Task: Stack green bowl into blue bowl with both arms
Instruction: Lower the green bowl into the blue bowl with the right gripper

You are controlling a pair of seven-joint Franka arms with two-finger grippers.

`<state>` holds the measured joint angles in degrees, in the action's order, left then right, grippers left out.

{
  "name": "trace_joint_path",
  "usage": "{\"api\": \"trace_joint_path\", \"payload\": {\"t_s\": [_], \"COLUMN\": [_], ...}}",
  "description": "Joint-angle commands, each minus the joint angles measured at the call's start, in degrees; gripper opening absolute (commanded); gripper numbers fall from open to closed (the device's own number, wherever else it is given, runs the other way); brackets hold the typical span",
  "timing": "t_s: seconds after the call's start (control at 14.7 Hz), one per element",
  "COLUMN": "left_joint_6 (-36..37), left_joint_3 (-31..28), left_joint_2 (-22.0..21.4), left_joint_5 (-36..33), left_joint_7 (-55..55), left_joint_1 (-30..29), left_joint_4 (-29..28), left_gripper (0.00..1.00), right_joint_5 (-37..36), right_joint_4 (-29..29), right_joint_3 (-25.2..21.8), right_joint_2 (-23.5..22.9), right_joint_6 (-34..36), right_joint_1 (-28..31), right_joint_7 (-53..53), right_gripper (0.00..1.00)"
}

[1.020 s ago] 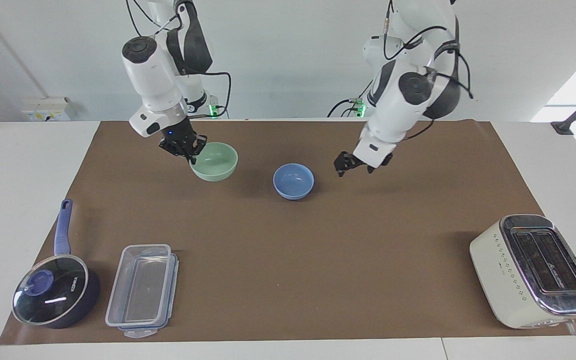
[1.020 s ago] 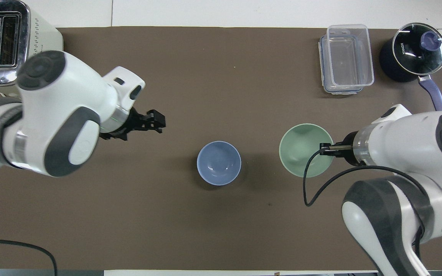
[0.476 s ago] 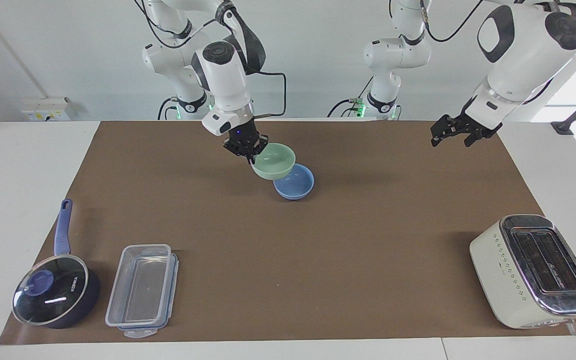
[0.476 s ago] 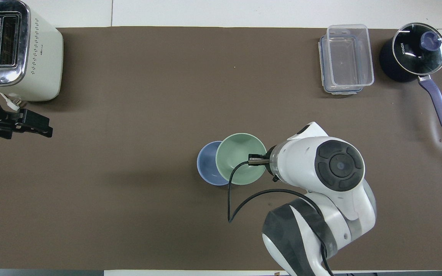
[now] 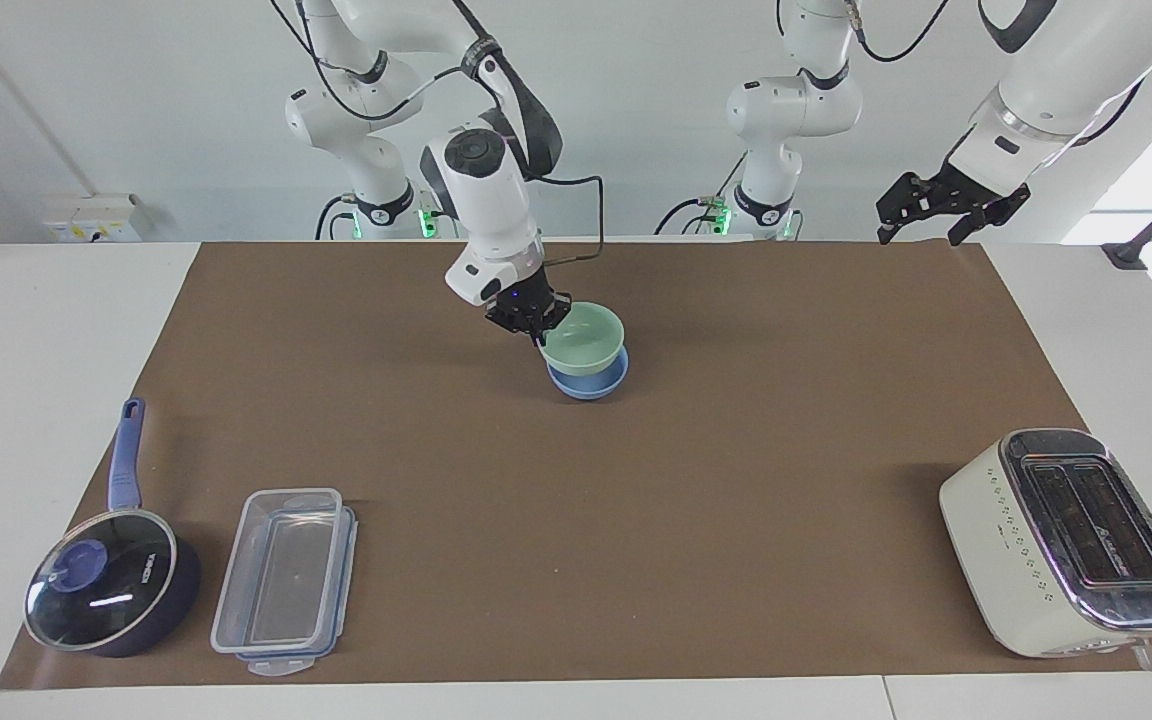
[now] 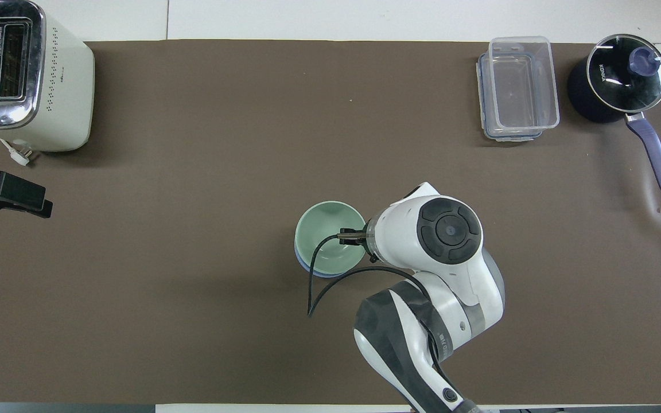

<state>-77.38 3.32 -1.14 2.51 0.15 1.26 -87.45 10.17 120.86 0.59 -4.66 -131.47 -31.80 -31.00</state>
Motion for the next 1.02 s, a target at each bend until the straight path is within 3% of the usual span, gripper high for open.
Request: {"api": "trace_joint_path", "payload": {"t_s": [0.0, 0.95], "left_joint_6": [0.12, -0.06], "left_joint_3": [0.19, 0.71], "left_joint_2": [-0.97, -0.71], "left_joint_5": [-1.54, -1.54], "left_joint_7": [1.08, 0.64], "left_joint_1": [-0.03, -1.16], "left_joint_4": [-1.14, -0.62], "left_gripper": [1.00, 1.00], "right_joint_5": [0.82, -0.76], "right_joint_4": [-0.46, 2.97], "right_joint_3": [-0.33, -0.24], "right_joint_2": [-1.40, -0.44], "right_joint_6": [-2.29, -3.17], "right_joint_1": [-1.68, -1.68], "right_joint_7": [-3.10, -0.30], "right_gripper": [0.00, 0.00]}}
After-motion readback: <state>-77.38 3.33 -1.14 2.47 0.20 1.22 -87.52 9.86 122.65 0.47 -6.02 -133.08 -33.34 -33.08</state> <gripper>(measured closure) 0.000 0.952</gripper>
